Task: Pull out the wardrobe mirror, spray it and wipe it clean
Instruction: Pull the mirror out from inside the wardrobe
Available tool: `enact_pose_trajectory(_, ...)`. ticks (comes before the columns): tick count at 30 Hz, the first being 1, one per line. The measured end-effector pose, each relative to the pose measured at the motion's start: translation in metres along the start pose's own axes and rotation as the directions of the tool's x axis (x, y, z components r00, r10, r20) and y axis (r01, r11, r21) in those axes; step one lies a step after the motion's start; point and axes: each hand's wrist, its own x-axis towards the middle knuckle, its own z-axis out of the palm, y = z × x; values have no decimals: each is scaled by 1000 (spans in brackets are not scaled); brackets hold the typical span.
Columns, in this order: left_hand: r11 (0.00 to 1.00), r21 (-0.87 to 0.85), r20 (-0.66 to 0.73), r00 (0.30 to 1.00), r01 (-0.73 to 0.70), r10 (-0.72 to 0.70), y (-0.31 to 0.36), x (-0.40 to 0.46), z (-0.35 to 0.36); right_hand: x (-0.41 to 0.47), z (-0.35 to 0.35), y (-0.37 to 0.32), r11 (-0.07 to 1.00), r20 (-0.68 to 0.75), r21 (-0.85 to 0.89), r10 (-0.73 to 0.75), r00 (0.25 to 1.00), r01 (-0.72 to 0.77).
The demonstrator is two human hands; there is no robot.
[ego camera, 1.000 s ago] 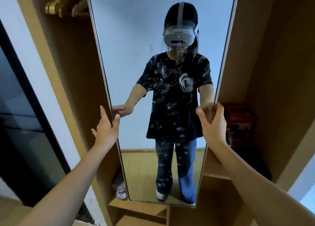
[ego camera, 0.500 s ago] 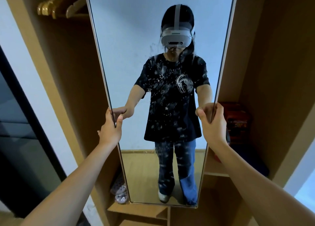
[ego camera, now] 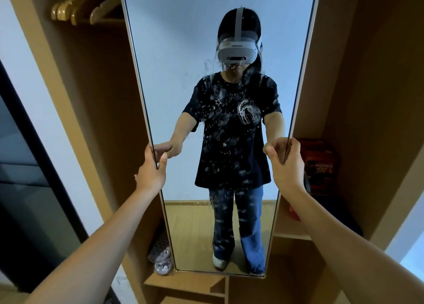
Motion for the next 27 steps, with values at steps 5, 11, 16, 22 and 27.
enact_pose_trajectory(5, 1000, 0, -8, 1000, -7, 7, -3, 10, 6, 7, 3, 2, 1000, -6, -9, 1, 1000, -1)
enact_pose_trajectory(11, 1000, 19, -12, 1000, 2, -2, 0, 23, 14, 19, 9, 9, 1000, -4, -18, 6, 1000, -6)
enact_pose_trajectory(16, 1000, 12, -10, 1000, 8, -8, -1, 33, 20, 31, 13, 18, 999, -4, -34, 35, 999, -35)
enact_pose_trajectory(22, 1000, 12, -5, 1000, 10, -10, 0, 44, 26, 43, 18, 29, 996, 12, -53, 77, 997, -76)
enact_pose_trajectory(27, 1000, 5, -19, 1000, 11, -11, 2, 51, 31, 46, 19, 30, 998, 20, -46, 50, 999, -49)
